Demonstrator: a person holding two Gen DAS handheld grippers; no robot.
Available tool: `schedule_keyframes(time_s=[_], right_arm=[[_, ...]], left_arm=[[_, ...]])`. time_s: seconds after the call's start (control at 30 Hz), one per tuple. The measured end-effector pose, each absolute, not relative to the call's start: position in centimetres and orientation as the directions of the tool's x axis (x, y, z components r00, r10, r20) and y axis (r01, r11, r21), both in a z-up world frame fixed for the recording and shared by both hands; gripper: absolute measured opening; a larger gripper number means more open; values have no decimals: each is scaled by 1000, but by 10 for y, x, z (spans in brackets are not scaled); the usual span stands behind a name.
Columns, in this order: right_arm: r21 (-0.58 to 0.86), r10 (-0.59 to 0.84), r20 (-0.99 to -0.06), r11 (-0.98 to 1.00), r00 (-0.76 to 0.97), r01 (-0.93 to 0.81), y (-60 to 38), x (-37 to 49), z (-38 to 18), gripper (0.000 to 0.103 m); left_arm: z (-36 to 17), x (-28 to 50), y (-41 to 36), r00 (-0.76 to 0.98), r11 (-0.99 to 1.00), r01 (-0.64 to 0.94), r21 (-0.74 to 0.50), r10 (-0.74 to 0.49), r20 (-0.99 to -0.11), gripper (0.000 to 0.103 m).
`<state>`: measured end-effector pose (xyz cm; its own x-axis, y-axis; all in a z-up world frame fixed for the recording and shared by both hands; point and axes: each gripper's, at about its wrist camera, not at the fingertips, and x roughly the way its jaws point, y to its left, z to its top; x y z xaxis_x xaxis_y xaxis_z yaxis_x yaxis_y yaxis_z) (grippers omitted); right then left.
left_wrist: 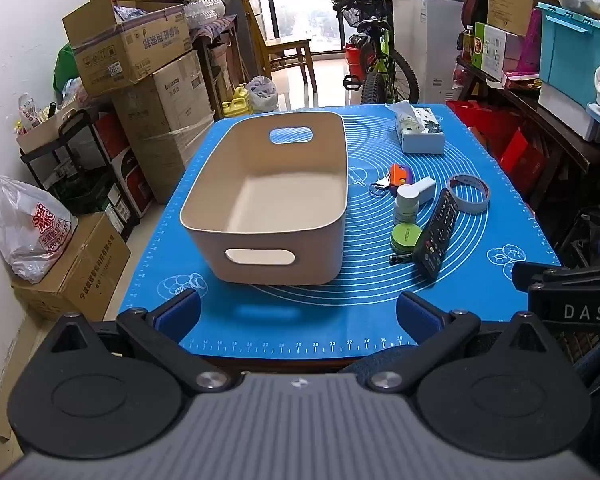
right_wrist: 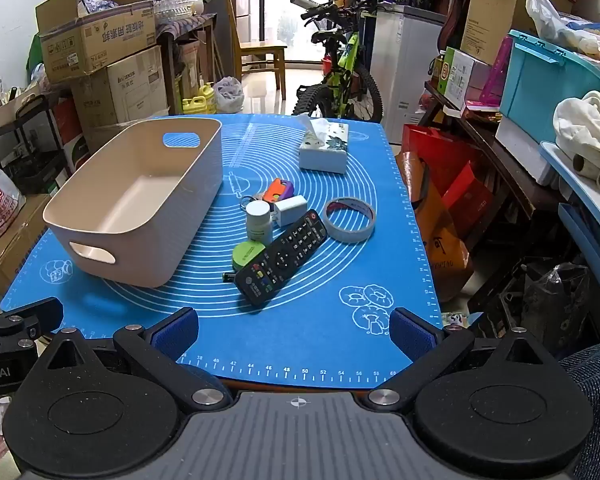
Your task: Organize rigid objects
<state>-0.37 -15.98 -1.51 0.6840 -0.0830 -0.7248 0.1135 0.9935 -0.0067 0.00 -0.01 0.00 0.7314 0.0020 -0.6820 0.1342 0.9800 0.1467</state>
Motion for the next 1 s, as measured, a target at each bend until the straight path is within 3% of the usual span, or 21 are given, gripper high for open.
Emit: schedule_keyframes(time_s=[1.0], right_arm=[[-9,-87,-725,993,683,118,-161,-3,-15,101]], left_arm=[[-4,0,3,728,981,121,150,15,-685,103]])
